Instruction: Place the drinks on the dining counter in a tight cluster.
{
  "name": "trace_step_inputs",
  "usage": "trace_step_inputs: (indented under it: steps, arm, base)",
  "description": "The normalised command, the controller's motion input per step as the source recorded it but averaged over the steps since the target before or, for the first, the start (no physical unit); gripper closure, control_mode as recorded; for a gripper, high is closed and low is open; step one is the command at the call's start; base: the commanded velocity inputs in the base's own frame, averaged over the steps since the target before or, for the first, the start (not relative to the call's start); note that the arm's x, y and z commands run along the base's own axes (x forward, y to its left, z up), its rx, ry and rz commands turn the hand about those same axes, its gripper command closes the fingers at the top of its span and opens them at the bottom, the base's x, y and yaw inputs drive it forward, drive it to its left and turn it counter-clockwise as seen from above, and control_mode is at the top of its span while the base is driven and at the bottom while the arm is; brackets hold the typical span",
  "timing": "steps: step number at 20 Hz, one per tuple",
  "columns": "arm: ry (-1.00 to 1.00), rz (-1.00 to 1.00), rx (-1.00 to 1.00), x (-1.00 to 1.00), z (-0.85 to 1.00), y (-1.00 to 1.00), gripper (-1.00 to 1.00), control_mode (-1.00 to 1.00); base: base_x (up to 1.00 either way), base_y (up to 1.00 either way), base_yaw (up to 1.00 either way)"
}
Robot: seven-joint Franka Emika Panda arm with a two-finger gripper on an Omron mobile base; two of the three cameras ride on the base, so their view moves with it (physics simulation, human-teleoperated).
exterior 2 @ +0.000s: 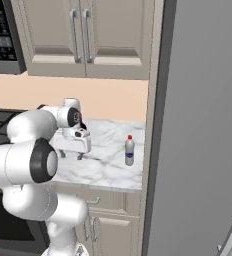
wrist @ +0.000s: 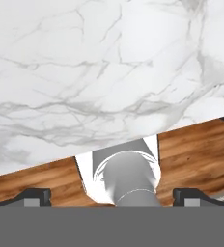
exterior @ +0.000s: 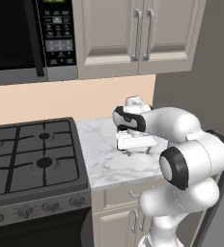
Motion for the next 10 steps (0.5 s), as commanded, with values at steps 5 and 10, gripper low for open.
trace_step_inputs:
  steps: [5, 10]
  arm:
    - [0.00, 0.00, 0.00, 0.00, 0.00, 0.00, -1.00, 1.00]
    - [0.00, 0.00, 0.00, 0.00, 0.00, 0.00, -1.00, 1.00]
  base:
    - [0.03, 0.00, 0.00]
    - [0.00, 0.00, 0.00]
